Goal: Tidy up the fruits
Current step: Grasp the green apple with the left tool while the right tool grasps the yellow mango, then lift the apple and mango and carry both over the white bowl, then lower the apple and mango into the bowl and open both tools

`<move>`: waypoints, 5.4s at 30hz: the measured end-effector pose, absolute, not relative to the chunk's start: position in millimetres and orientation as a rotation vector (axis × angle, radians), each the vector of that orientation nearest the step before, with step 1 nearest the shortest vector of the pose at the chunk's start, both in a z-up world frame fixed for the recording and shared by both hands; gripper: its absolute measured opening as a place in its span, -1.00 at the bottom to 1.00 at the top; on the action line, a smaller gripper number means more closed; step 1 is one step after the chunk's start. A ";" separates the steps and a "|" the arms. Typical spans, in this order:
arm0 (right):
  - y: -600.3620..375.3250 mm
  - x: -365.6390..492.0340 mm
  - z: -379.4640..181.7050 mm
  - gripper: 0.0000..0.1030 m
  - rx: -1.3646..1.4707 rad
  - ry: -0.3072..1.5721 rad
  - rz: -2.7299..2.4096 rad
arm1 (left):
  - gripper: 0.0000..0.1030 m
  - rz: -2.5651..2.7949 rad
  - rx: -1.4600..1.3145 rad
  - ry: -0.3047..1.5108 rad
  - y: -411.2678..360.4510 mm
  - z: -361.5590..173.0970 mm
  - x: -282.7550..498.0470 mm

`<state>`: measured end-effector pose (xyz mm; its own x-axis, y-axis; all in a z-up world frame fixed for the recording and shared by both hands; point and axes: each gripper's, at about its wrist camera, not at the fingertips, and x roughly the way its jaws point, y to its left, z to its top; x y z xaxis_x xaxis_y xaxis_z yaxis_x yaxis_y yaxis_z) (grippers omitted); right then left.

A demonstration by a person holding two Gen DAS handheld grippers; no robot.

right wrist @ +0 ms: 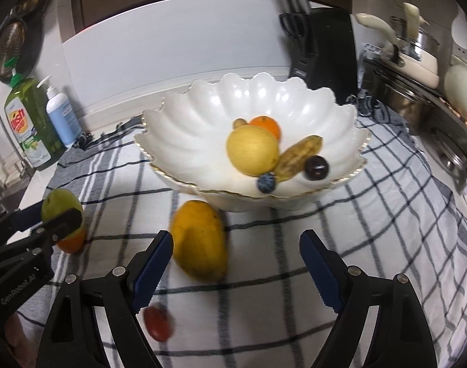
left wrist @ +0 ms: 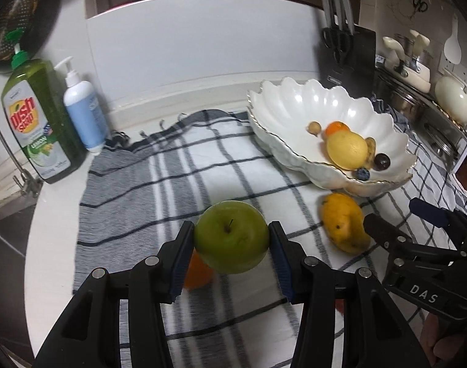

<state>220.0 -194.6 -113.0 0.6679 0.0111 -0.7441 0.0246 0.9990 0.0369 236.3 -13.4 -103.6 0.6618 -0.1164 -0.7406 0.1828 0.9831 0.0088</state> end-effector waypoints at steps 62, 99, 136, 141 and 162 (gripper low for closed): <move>-174.0 202.6 -84.8 -0.03 0.037 0.798 0.068 | -0.07 -0.163 0.093 0.753 -2.9 -64.5 213.8; -253.9 228.9 -4.3 -0.03 0.074 0.635 -0.071 | -0.07 -0.266 0.119 0.686 -87.8 -8.3 266.8; -304.1 349.4 -70.9 -0.03 0.096 0.756 -0.141 | -0.06 -0.235 0.127 0.828 -129.9 -78.3 393.3; -309.6 359.6 -84.2 -0.03 0.108 0.787 -0.148 | -0.06 -0.232 0.147 0.871 -132.1 -95.5 402.6; -295.2 328.9 -52.7 0.86 0.051 0.723 -0.203 | 1.00 -0.150 0.178 0.806 -112.3 -63.8 369.8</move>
<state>328.9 -295.2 -52.7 0.7312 -0.1668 -0.6615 0.2022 0.9791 -0.0234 369.8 -112.3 -63.8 0.6834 -0.0652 -0.7272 0.2002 0.9746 0.1007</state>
